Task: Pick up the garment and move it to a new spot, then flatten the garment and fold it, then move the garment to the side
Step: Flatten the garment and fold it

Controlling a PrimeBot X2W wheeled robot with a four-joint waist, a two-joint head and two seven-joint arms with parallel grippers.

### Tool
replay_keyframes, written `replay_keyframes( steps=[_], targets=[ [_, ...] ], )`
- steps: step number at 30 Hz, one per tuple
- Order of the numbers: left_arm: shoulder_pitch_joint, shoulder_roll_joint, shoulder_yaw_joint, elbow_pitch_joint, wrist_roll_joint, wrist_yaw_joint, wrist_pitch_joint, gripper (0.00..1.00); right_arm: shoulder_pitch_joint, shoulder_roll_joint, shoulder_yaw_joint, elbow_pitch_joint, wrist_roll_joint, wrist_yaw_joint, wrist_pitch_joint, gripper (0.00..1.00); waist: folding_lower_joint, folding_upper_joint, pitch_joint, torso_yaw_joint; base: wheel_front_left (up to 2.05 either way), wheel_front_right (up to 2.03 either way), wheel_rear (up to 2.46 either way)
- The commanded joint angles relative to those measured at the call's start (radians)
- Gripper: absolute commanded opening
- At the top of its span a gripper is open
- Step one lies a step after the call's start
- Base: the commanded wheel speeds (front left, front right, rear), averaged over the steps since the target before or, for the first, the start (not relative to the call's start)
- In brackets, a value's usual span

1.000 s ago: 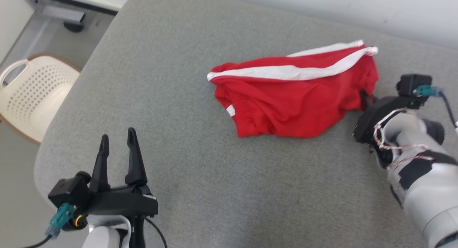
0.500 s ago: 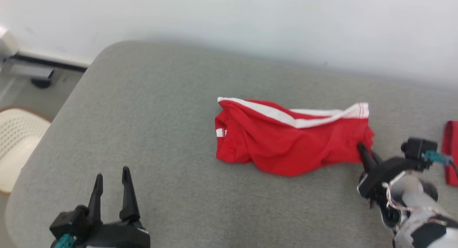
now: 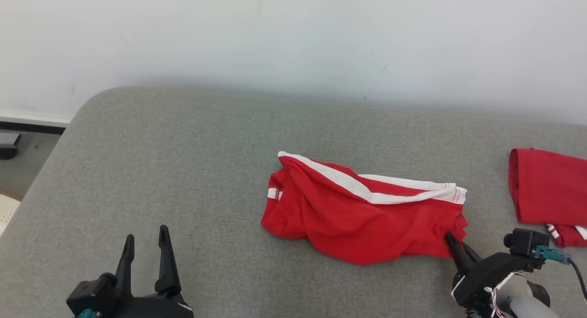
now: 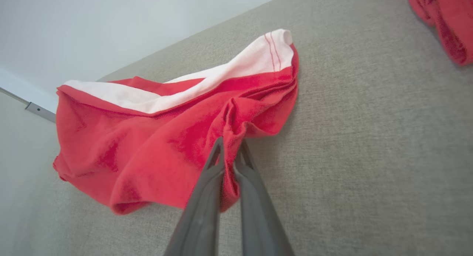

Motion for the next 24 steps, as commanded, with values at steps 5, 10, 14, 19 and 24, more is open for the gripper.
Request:
replay_keyframes(
  steps=[5,10,14,19,24],
  targets=[
    [0.025,0.008,0.000,0.001,-0.010,0.001,0.001,1.00,-0.011,0.021,-0.021,0.043,-0.098,0.000,-0.075,1.00,0.0001,0.0000,-0.016,-0.029,0.00,0.00,0.00],
    [0.042,0.023,0.014,-0.012,0.000,0.017,-0.003,1.00,0.001,0.040,-0.069,0.060,-0.162,0.000,-0.134,1.00,0.0001,0.0000,-0.024,-0.048,0.00,0.00,0.00],
    [0.060,0.031,0.032,-0.027,-0.003,0.025,-0.006,1.00,0.017,0.067,-0.087,0.077,-0.203,0.000,-0.140,1.00,0.0001,0.0000,-0.026,-0.062,0.00,0.00,0.00],
    [0.078,0.052,0.018,-0.053,0.058,0.053,-0.009,1.00,-0.031,0.087,-0.105,0.147,-0.256,0.000,-0.112,1.00,0.0001,0.0000,-0.021,-0.054,0.00,0.00,0.00],
    [0.082,0.084,-0.012,-0.061,0.131,0.082,-0.009,1.00,-0.086,0.113,-0.120,0.234,-0.277,0.000,-0.076,1.00,0.0001,0.0000,-0.014,-0.036,0.00,0.00,0.00]
  ],
)
